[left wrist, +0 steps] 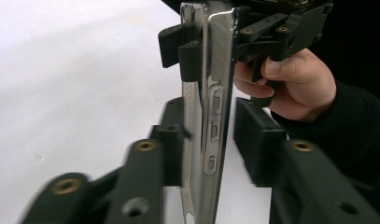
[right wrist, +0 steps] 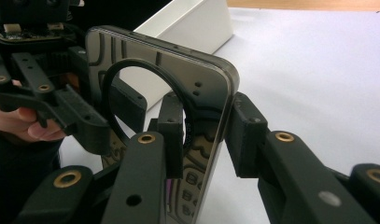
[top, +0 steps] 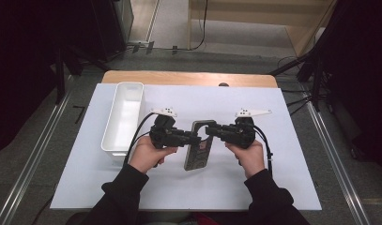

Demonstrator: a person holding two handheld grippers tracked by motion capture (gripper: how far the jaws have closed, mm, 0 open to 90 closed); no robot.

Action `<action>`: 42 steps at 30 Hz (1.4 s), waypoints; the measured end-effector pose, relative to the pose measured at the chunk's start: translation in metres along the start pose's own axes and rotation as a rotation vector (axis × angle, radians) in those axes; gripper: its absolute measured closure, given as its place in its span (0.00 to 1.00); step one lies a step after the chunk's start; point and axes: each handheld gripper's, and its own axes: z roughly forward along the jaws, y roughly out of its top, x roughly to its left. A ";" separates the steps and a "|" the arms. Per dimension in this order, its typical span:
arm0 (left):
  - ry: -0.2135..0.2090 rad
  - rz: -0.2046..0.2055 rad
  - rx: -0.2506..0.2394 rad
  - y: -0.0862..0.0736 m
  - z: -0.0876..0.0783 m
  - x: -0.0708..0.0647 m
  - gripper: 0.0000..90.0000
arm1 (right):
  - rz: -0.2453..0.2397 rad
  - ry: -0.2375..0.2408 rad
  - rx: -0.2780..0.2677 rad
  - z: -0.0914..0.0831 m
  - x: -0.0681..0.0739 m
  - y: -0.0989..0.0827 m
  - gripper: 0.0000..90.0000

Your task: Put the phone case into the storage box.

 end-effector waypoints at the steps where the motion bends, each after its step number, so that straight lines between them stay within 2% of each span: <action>1: 0.000 0.000 0.000 0.000 0.000 0.000 0.67 | 0.000 0.000 0.000 0.000 0.000 0.000 0.76; 4: 0.024 0.029 -0.008 0.001 0.001 -0.003 0.56 | 0.007 -0.003 -0.003 -0.001 0.000 0.001 0.76; 7: 0.056 0.041 -0.014 0.001 0.001 -0.003 0.47 | 0.006 -0.005 -0.004 -0.003 0.000 0.001 0.76; 9: 0.071 0.038 -0.009 0.001 0.001 -0.002 0.45 | 0.004 -0.008 -0.005 -0.003 0.000 0.002 0.76; 13: 0.070 0.037 -0.018 0.001 0.000 -0.002 0.41 | 0.002 -0.017 -0.002 -0.004 0.000 0.002 0.76; 19: 0.089 0.066 -0.042 0.002 -0.001 -0.004 0.33 | 0.005 -0.028 -0.007 -0.007 -0.001 0.003 0.76; 26: 0.107 0.044 -0.064 0.003 -0.002 -0.004 0.32 | 0.011 -0.048 -0.010 -0.011 -0.002 0.005 0.76; 34: 0.133 0.058 -0.070 0.003 -0.005 -0.006 0.32 | 0.011 -0.072 -0.013 -0.015 -0.002 0.007 0.76; 42: 0.135 0.075 -0.081 0.003 -0.007 -0.009 0.32 | 0.009 -0.100 -0.013 -0.017 -0.002 0.008 0.76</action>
